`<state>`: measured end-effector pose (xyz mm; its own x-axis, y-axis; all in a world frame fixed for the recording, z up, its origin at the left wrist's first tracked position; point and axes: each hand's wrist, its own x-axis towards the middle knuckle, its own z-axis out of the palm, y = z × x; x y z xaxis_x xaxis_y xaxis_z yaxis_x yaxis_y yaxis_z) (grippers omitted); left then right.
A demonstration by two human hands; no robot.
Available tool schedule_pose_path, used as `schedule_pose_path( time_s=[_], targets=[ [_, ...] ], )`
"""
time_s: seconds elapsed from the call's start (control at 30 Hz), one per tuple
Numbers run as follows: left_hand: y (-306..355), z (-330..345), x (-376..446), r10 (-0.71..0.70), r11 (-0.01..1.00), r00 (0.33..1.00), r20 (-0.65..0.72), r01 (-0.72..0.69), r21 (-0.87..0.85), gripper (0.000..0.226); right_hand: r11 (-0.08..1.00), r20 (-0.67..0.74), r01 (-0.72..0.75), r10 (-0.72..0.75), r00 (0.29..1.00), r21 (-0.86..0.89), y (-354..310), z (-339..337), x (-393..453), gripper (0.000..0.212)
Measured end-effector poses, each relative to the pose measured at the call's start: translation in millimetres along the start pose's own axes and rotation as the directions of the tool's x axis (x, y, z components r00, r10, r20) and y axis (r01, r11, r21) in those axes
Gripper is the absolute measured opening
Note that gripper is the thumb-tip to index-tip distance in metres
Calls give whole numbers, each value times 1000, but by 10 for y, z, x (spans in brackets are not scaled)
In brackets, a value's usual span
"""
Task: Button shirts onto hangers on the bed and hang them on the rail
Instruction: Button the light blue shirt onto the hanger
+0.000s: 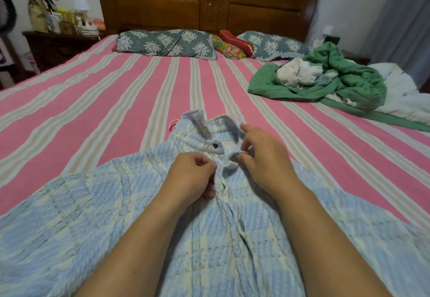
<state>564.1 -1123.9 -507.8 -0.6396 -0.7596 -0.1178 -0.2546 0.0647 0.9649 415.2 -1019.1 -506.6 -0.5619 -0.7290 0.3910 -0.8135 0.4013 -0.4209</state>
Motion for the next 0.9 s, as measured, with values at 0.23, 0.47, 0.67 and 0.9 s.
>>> schedule_pose_path(
  time_s=[0.23, 0.47, 0.67, 0.9],
  targets=[
    [410, 70, 214, 801, 435, 596, 57, -646, 627, 37, 993, 114, 32, -45, 992, 115, 133, 165, 0, 52],
    [1003, -216, 760, 41, -121, 825, 564, -556, 822, 17, 994, 22, 41, -43, 999, 105, 135, 100, 72, 19],
    [210, -99, 544, 284, 730, 949, 140, -308, 610, 26, 976, 49, 131, -142, 989, 175, 67, 91, 57, 6],
    [-83, -103, 594, 283, 892, 956, 81, -293, 344, 27, 961, 75, 176, -195, 978, 215, 60, 180, 107, 13]
  ],
)
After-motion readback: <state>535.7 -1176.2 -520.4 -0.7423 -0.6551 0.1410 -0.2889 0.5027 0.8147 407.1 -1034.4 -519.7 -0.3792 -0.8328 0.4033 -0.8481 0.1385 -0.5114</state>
